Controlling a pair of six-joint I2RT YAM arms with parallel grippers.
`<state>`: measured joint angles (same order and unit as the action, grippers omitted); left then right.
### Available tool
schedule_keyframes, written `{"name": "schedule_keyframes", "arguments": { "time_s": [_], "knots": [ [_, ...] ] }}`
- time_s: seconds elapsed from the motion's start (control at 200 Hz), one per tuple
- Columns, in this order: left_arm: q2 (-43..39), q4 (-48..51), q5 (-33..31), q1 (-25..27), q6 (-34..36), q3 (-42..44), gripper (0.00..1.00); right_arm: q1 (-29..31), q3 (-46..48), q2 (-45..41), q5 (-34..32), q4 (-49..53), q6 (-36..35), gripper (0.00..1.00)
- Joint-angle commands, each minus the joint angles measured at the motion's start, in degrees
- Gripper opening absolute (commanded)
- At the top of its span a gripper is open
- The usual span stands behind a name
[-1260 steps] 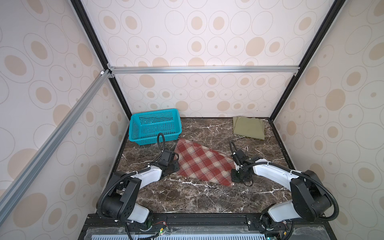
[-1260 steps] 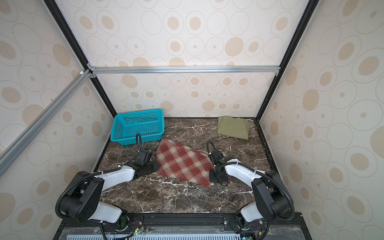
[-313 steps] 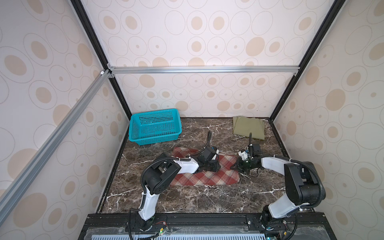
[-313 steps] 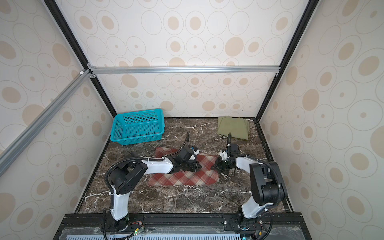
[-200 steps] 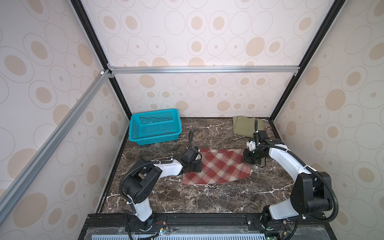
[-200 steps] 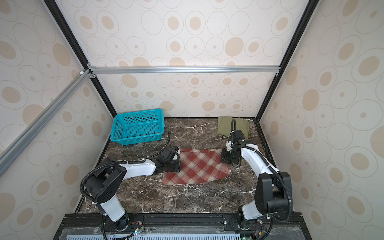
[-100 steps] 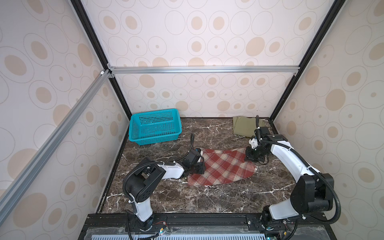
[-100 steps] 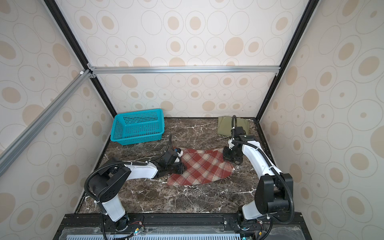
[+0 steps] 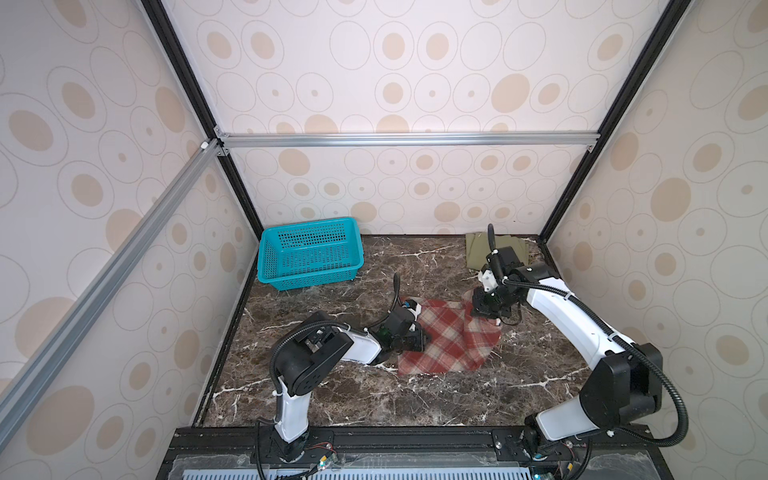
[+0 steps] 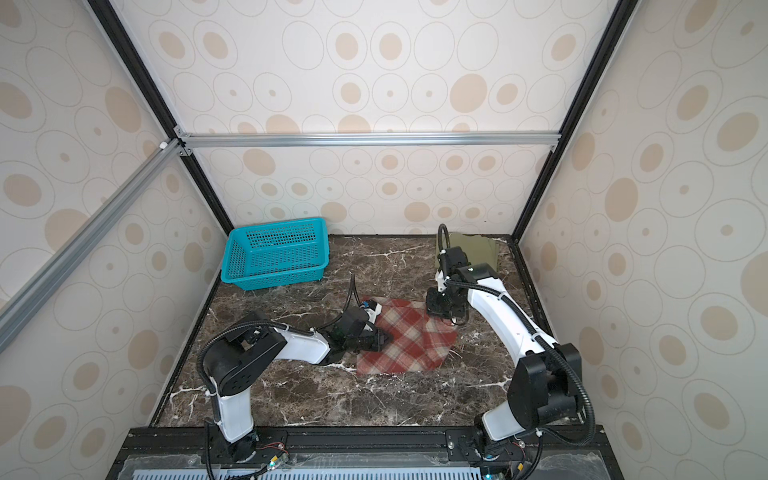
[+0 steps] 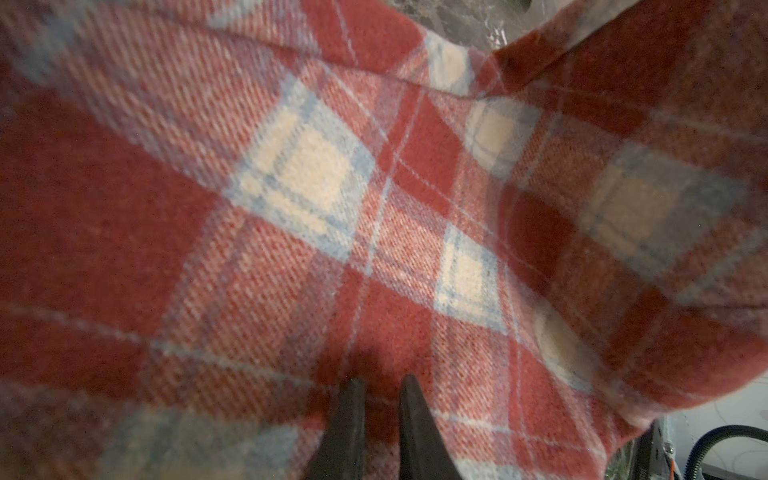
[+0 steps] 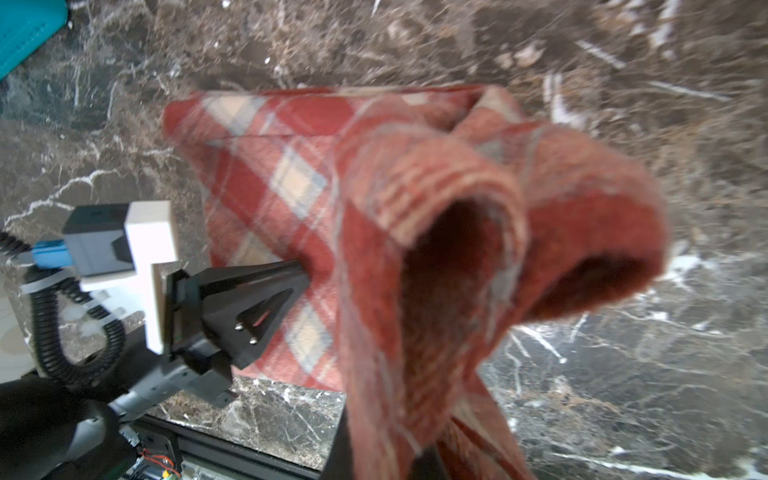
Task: Fold and stack the skirts
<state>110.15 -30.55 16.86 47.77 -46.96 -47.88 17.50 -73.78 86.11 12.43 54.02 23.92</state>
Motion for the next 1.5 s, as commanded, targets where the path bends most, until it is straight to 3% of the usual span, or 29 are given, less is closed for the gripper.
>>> {"name": "schedule_keyframes", "arguments": {
  "time_s": [0.0,0.155,0.54,0.69,0.945,1.495],
  "knots": [
    [3.5,0.4,1.4,1.6,-3.1,-1.0,0.17,2.7,0.2,0.5,2.1,-3.0,4.0,0.00],
    [3.1,0.6,1.6,1.9,-3.5,-1.6,0.17,4.2,3.2,0.8,4.0,-7.3,7.4,0.00],
    [-10.7,20.6,-5.2,-0.5,4.5,-0.6,0.17,4.2,3.8,1.1,1.4,-7.3,6.9,0.00],
    [-12.3,24.1,-6.0,-0.7,7.8,0.4,0.17,4.2,3.1,1.5,1.2,-6.5,6.7,0.00],
    [-10.4,13.1,-4.0,-0.4,2.5,6.8,0.16,5.7,1.1,1.3,-1.7,-4.0,7.0,0.00],
    [-5.4,7.0,-2.1,2.1,0.0,7.3,0.16,11.2,-0.8,4.5,-2.9,-4.0,13.4,0.00]
  ]
}}
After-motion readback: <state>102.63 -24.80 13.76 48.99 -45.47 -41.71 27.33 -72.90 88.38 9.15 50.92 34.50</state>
